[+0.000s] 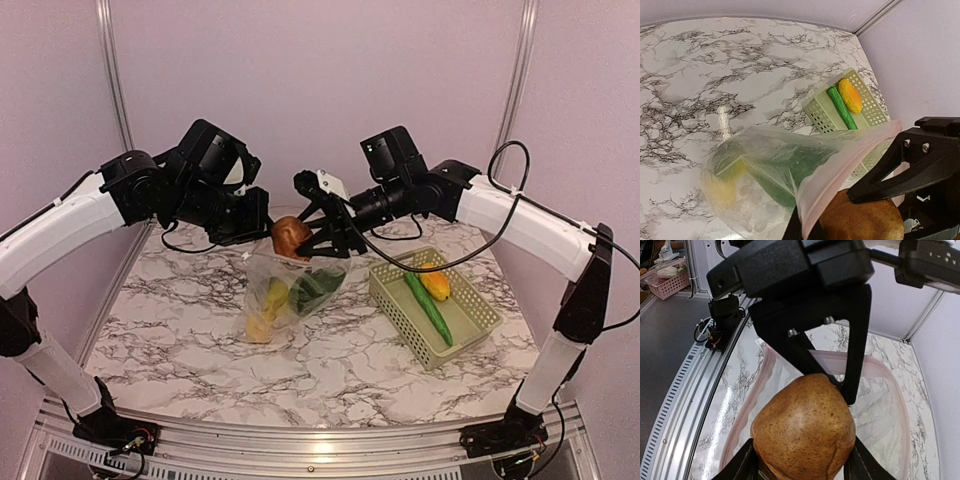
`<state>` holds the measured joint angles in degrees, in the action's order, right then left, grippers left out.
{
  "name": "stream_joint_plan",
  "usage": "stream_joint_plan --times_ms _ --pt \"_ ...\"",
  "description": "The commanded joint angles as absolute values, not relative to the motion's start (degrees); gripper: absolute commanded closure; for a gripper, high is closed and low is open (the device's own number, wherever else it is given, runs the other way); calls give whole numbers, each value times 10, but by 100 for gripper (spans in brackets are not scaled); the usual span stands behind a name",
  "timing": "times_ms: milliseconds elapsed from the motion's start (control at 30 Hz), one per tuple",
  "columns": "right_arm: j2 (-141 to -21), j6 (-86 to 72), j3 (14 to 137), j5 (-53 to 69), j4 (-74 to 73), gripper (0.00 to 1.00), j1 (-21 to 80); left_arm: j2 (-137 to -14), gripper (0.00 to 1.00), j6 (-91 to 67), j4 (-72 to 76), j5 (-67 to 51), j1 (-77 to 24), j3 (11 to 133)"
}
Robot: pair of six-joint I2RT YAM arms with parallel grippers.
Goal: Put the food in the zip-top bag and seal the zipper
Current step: Place the fake vegetable in the zipper food storage bag.
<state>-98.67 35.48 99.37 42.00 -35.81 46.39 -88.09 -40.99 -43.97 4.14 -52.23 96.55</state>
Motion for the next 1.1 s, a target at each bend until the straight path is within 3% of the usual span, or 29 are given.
stream_joint_plan --times_ms 0,133,333,800,1067 --pt "-1004 338 994 399 -343 44 467 -857 100 -413 -442 53 -524 956" --pt "-1011 348 1010 404 -367 29 467 -854 100 -411 -442 61 -524 947" --pt "-981 382 1029 394 -397 24 467 -855 100 -407 -442 62 -524 944" --pt "-932 496 1003 427 -527 43 469 -857 100 -396 -442 44 -525 936" --pt "-953 539 998 344 -551 52 525 -853 100 -389 -441 47 -525 932"
